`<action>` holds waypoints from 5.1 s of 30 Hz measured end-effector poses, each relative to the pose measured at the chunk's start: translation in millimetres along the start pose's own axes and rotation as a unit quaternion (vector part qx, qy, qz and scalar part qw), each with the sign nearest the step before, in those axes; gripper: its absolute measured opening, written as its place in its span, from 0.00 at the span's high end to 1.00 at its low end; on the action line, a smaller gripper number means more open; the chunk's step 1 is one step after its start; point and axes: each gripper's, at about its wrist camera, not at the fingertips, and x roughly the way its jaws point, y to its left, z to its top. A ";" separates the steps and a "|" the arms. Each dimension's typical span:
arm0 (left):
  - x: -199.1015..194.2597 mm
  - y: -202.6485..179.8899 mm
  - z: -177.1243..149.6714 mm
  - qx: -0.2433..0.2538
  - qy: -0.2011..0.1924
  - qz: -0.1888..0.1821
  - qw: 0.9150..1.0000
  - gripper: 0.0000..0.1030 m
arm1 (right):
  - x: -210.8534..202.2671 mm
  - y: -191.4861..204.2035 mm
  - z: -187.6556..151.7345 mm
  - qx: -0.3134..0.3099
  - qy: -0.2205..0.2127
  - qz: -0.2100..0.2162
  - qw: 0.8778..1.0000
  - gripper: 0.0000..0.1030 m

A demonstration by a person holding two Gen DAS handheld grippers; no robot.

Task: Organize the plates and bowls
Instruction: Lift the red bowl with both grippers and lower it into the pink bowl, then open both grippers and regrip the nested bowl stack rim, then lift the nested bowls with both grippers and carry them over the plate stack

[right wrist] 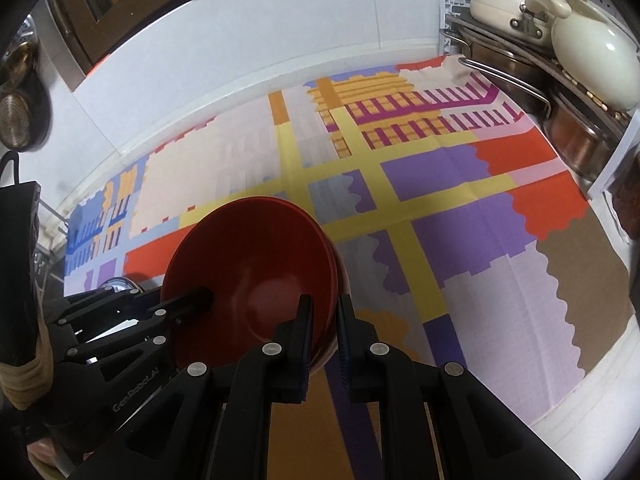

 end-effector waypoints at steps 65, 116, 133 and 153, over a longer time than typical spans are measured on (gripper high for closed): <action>21.3 28.0 5.1 -0.039 0.026 0.013 0.999 0.45 | 32.5 -21.1 0.1 0.071 0.025 -0.003 0.997 0.54; -14.0 48.0 -22.5 -0.145 0.008 -0.038 0.989 0.73 | 19.5 16.7 -8.9 0.045 0.034 0.025 0.998 0.73; -83.8 110.0 -80.5 -0.190 -0.034 0.009 0.981 0.73 | -10.8 107.9 -30.1 -0.023 0.012 0.060 0.998 0.73; -113.1 182.1 -152.1 -0.253 -0.019 0.037 0.966 0.73 | -1.3 207.1 -70.4 -0.080 0.054 0.093 0.991 0.73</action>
